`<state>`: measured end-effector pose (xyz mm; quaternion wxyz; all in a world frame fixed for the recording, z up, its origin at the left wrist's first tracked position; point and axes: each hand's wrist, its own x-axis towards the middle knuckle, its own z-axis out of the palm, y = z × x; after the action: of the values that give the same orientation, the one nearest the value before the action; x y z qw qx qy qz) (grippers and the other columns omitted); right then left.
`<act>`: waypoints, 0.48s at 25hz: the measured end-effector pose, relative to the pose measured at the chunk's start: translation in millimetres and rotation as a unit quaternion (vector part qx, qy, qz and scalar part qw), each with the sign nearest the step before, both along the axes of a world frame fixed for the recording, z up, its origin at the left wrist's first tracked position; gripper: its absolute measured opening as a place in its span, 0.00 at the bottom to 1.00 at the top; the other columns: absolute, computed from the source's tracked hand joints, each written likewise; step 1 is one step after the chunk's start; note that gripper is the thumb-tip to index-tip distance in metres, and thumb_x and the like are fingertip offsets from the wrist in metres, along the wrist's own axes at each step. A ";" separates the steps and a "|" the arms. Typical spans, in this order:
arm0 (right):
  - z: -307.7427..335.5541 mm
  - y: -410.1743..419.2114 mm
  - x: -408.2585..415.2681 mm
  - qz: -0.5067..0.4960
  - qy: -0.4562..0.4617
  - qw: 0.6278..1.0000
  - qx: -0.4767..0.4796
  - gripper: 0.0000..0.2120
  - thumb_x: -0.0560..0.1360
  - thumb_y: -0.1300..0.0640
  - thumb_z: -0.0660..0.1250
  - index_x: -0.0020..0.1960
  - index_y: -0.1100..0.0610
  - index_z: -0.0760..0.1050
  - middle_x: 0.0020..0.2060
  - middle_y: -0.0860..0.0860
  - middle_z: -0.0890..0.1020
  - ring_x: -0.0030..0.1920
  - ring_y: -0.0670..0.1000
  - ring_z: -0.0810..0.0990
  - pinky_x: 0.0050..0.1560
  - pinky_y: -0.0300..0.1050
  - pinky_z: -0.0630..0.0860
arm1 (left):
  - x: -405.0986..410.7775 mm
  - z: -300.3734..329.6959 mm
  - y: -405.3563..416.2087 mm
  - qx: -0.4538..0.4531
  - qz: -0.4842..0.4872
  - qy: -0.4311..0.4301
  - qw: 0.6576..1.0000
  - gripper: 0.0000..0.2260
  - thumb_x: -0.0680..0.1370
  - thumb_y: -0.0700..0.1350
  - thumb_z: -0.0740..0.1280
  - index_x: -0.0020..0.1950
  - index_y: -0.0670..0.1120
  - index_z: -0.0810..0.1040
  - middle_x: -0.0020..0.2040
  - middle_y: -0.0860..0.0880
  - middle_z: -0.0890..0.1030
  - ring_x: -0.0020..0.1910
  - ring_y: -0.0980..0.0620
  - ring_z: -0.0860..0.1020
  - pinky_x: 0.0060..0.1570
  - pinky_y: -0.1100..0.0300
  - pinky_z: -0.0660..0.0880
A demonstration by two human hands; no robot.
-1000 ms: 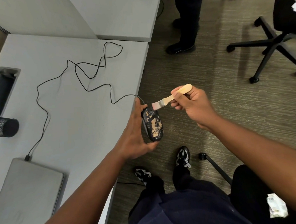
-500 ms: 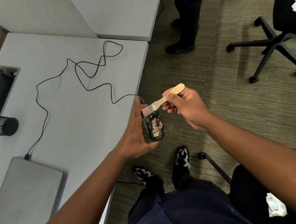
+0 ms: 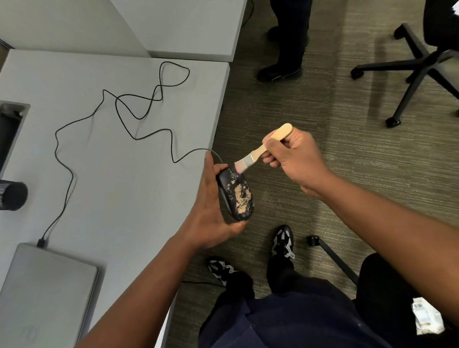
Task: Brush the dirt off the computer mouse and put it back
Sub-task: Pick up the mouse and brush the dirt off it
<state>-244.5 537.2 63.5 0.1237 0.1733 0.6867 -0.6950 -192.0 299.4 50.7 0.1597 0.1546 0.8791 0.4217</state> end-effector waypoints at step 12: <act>9.8 -12.6 17.5 0.002 0.178 0.984 0.020 0.06 0.82 0.54 0.69 0.50 0.45 0.81 0.40 0.59 0.84 0.39 0.62 0.84 0.38 0.58 0.81 | 0.7 5.2 3.7 -0.015 0.004 -0.016 1.000 0.73 0.67 0.43 0.86 0.77 0.73 0.24 0.80 0.49 0.62 0.79 0.50 0.67 0.75 0.44 0.72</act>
<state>-227.0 524.5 73.3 -0.0027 0.0482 0.7117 -0.7008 -191.3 303.1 55.9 0.1746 0.1413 0.8833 0.4115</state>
